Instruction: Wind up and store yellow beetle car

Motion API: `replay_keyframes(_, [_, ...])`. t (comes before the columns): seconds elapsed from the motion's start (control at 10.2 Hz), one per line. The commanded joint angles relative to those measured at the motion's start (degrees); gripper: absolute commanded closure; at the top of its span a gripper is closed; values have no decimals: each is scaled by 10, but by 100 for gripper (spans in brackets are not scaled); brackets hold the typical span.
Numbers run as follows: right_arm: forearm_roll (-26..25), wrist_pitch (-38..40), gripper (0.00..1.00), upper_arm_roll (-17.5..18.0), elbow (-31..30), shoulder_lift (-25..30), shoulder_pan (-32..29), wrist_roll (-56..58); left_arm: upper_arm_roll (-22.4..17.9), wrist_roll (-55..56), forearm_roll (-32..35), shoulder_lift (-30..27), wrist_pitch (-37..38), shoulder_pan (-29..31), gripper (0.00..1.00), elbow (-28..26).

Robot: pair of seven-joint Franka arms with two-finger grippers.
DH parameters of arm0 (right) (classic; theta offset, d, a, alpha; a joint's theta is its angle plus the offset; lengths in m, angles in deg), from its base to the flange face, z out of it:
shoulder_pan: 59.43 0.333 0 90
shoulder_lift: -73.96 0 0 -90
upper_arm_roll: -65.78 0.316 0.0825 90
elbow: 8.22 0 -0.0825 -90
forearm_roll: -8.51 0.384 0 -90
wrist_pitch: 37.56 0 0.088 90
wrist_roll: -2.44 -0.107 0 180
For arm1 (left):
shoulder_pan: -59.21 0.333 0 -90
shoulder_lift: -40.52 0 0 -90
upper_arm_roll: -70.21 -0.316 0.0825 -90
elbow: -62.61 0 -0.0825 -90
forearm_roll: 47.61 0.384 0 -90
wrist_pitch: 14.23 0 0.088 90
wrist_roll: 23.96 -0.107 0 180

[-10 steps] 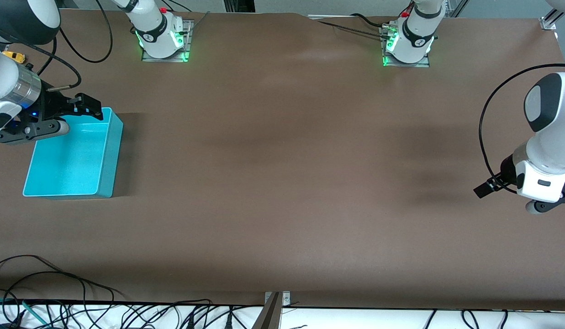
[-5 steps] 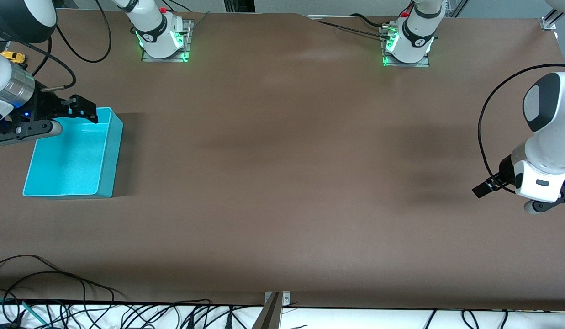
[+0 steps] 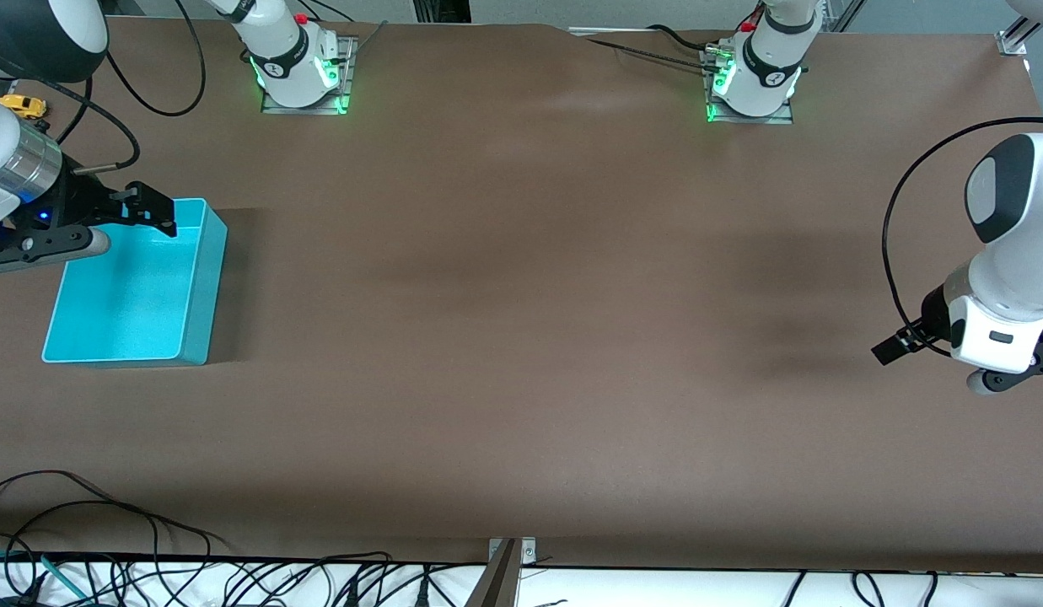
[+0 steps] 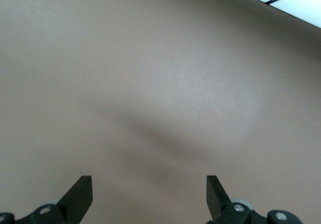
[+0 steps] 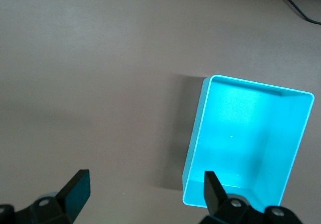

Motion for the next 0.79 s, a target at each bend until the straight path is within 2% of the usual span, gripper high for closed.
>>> replay_keyframes(0.0, [-10,6,0,0,-4,3,-1,8,2,-16,-14,1,17,-6,0,12])
replay_keyframes(0.49, [-9,-1,0,2,3,-7,0,0,1,-16,-14,3,16,-13,0,13])
replay_keyframes(0.69, [-9,2,0,2,3,-7,0,4,1,-16,-26,8,16,-35,0,12])
